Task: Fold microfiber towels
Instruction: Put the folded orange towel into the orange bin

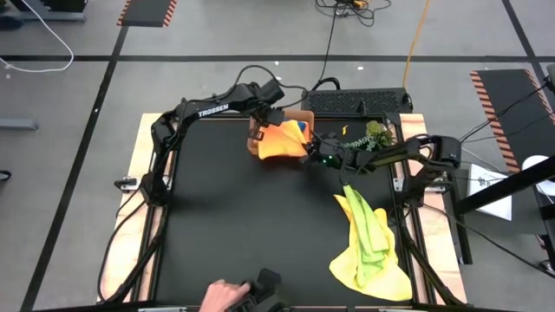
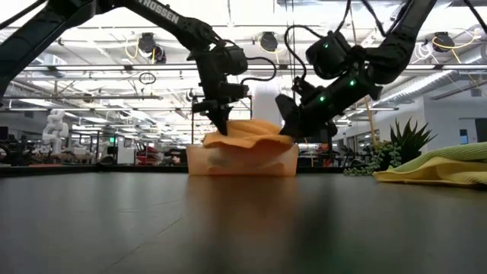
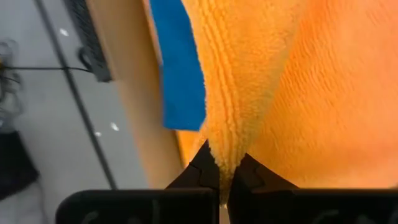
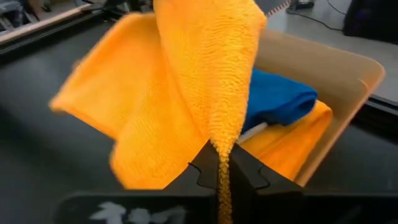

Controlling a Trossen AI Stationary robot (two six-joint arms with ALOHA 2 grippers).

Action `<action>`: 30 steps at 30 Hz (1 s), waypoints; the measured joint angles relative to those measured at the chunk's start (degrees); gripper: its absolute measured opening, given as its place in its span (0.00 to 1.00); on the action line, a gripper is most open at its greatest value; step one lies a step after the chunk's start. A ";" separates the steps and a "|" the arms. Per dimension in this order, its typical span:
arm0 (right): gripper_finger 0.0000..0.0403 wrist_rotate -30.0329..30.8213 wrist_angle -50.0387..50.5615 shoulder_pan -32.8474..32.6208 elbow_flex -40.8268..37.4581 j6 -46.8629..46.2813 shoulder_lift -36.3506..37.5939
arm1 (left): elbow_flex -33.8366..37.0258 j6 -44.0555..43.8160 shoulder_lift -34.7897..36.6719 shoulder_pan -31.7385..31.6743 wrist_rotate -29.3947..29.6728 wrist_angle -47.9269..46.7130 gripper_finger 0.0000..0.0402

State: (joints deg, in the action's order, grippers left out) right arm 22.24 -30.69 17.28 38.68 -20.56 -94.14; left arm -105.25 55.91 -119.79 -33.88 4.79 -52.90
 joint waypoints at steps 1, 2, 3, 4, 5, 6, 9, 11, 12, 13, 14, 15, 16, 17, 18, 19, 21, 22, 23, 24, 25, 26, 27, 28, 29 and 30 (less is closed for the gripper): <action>0.02 0.01 -0.32 0.33 0.00 0.01 -0.49 | 0.00 0.52 0.00 -0.01 0.07 1.35 0.01; 0.02 0.02 -0.65 0.63 -0.01 0.05 -0.94 | 0.00 1.11 0.00 -0.01 0.17 2.62 0.01; 0.02 0.01 -1.01 0.87 -0.02 0.02 -1.30 | 0.00 1.87 0.00 -0.01 0.23 3.57 0.01; 0.02 0.00 -1.17 1.16 -0.02 -0.03 -1.51 | 0.00 2.80 -0.02 -0.01 0.24 4.18 0.01; 0.02 0.01 -1.19 1.42 -0.02 -0.19 -1.58 | -0.01 3.76 -0.41 0.04 0.41 4.89 0.01; 0.02 0.00 -1.17 1.61 -0.02 -0.22 -1.58 | -0.02 4.54 -0.70 0.04 0.57 5.44 0.01; 0.01 0.00 -0.99 1.95 -0.04 -0.37 -1.63 | 0.00 5.41 -2.51 -0.16 1.42 5.75 0.01; 0.01 -0.01 -1.12 2.01 -0.04 -0.35 -1.63 | 0.00 5.28 -3.70 -0.62 1.49 5.89 0.01; 0.01 -0.04 -1.20 2.04 -0.04 -0.34 -1.63 | 0.00 5.25 -4.50 -0.79 1.49 6.10 0.02; 0.02 -0.04 -0.98 2.15 -0.02 -0.19 -1.63 | 0.00 5.23 -5.06 -0.98 1.38 6.57 0.03; 0.03 -0.05 -0.81 2.19 -0.02 0.03 -1.63 | 0.00 5.07 -5.73 -1.09 1.27 6.79 0.04; 0.04 -0.15 -0.65 2.23 -0.04 0.09 -1.65 | 0.01 4.83 -6.26 -1.17 1.32 7.21 0.06; 0.05 -0.90 -0.39 2.25 -0.04 0.24 -1.65 | 0.02 4.30 -6.72 -1.23 1.59 8.04 0.07; 0.07 -1.51 -0.57 2.27 -0.04 0.42 -1.65 | 0.02 3.62 -7.05 -1.27 2.02 9.07 0.09; 0.09 -2.20 -0.77 2.29 -0.06 0.44 -1.65 | 0.02 3.18 -7.17 -1.35 2.49 9.93 0.10; 0.11 -2.62 -0.84 2.43 -0.04 0.44 -1.65 | 0.02 2.83 -7.19 -1.47 2.77 10.66 0.12; 0.16 -2.94 -1.04 2.54 -0.04 0.40 -1.65 | 0.02 2.45 -7.13 -1.45 3.20 13.06 0.14; 0.18 -2.90 -1.05 2.56 -0.06 0.33 -1.65 | 0.02 2.43 -7.13 -1.45 3.71 13.93 0.16; 0.20 -2.89 -1.10 2.60 -0.07 0.33 -1.65 | 0.02 2.43 -7.13 -1.41 4.07 14.47 0.17; 0.23 -2.89 -1.16 2.60 -0.04 0.29 -1.65 | 0.02 2.41 -7.13 -1.40 4.43 15.05 0.19; 0.25 -2.82 -1.21 2.62 -0.04 0.28 -1.65 | 0.02 2.43 -7.13 -1.39 4.66 15.54 0.21; 0.26 -2.82 -1.23 2.62 -0.04 0.27 -1.65 | 0.02 2.48 -7.13 -1.36 4.72 15.74 0.22; 0.28 -2.80 -1.26 2.62 -0.04 0.26 -1.65 | 0.02 2.52 -7.12 -1.30 4.70 15.82 0.24; 0.29 -2.81 -1.26 2.60 -0.04 0.26 -1.65 | 0.02 2.54 -7.13 -1.30 4.68 15.82 0.26; 0.31 -2.80 -1.29 2.60 -0.04 0.27 -1.65 | 0.02 2.48 -7.13 -1.26 4.70 15.82 0.28; 0.31 -2.79 -1.30 2.60 -0.04 0.29 -1.65 | 0.02 2.40 -7.13 -1.12 4.70 15.82 0.30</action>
State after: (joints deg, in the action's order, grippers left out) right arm 19.45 -31.99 19.88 38.63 -20.27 -95.79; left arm -105.23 58.32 -126.91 -34.99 9.50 -37.08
